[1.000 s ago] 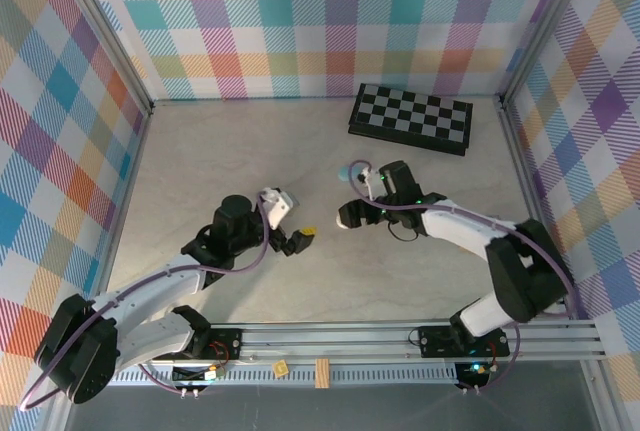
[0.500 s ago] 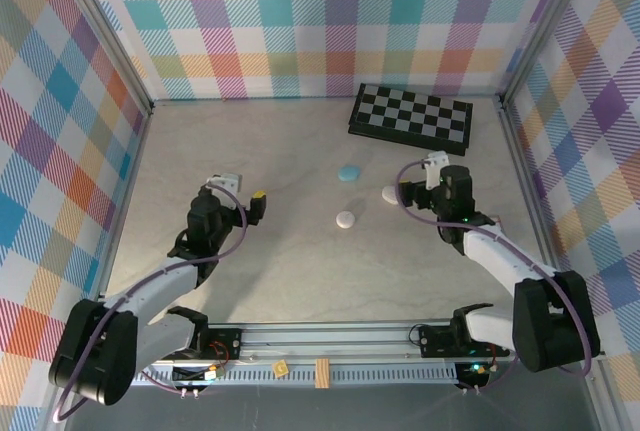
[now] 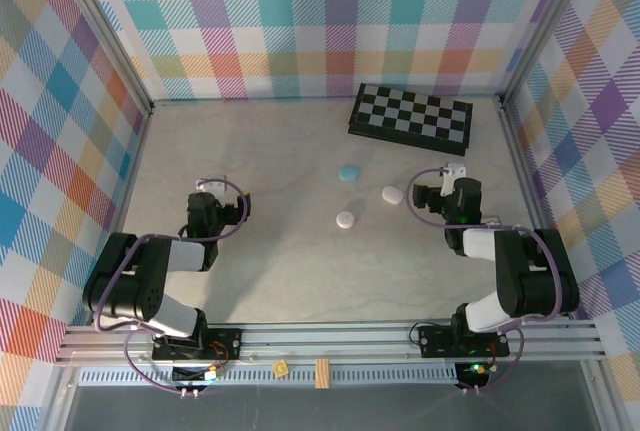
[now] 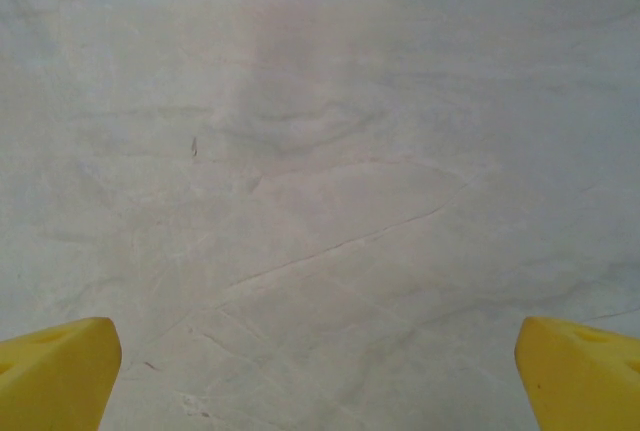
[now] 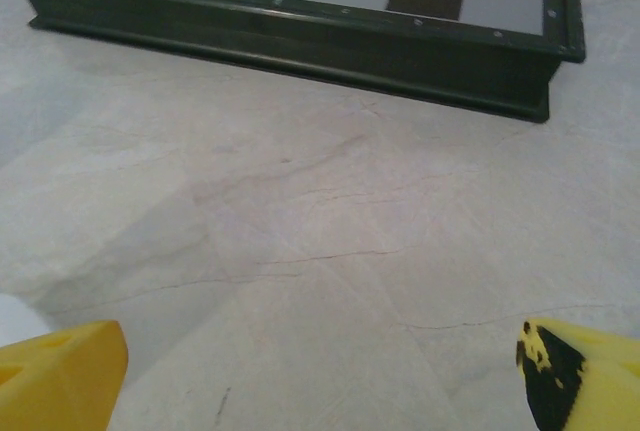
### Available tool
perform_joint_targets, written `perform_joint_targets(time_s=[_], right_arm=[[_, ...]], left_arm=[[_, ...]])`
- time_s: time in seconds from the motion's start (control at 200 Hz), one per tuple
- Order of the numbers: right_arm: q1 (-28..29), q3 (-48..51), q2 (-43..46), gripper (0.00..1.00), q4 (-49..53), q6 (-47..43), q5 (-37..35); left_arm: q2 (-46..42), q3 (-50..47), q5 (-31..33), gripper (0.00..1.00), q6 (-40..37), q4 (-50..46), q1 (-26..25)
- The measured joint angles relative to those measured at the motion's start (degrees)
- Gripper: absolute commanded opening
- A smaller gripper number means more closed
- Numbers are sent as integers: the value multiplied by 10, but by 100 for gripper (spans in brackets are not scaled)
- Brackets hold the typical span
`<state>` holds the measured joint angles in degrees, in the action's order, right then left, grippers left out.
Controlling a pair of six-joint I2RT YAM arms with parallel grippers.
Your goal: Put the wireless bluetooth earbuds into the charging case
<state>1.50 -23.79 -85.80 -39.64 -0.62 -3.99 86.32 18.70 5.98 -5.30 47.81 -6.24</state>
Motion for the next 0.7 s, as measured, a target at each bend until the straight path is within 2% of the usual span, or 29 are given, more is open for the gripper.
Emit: perform_joint_targets(time_s=[0.16,0.305,0.7], right_arm=[[-17,8,-18,99,-33,15,11],[-17,8,-18,99,-52,19,17],[-17,8,-18,99,-57,19,17]], left_arm=[[42,22,-5,100,6,5,4],[43,48,-10,100,17,3,20],[43,49,-16,100,25,2,21]])
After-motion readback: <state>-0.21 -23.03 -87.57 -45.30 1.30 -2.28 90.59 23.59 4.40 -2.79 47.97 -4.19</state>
